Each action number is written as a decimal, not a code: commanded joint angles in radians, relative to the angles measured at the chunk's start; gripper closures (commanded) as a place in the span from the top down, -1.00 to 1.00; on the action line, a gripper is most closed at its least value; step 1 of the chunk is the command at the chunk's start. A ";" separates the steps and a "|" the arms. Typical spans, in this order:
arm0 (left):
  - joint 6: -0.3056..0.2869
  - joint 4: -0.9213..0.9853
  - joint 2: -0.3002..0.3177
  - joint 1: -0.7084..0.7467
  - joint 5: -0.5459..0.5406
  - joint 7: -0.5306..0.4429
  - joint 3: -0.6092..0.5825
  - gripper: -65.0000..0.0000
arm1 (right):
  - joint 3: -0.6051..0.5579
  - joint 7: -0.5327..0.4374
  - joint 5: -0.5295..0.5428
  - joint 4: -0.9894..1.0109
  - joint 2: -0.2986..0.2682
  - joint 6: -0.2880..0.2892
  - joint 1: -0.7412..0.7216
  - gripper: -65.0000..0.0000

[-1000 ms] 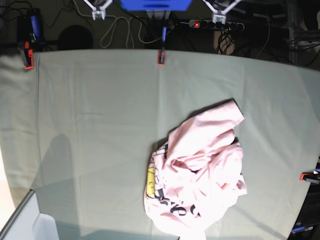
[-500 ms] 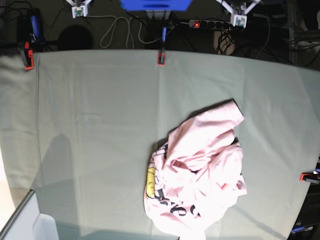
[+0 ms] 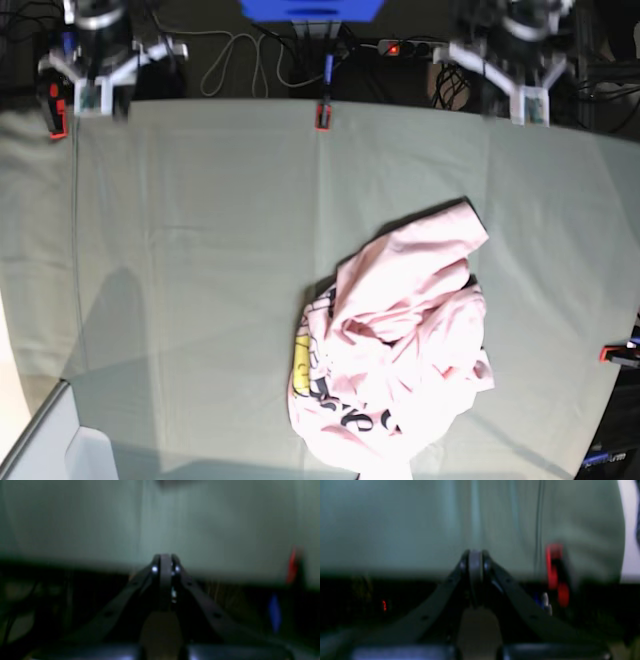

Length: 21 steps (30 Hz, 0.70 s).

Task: Layout the t-shirt on the table in an organized manner, then fold the t-shirt properly
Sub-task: 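Move the left gripper down onto the pink t-shirt and grasp it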

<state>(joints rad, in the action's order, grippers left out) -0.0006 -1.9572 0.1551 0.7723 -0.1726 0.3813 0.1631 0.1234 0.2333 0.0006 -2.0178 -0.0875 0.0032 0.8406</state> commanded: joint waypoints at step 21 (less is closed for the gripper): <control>-0.003 0.290 -0.185 -0.520 0.002 0.186 0.108 -0.01 | 0.037 0.073 -0.001 -0.016 0.038 0.159 -0.140 -0.10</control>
<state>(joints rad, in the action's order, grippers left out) -0.0013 -1.6470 -0.0303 0.2531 -0.1673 0.5835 0.2714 0.1562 0.3298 -0.0055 -2.0186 -0.0467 0.1551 0.6960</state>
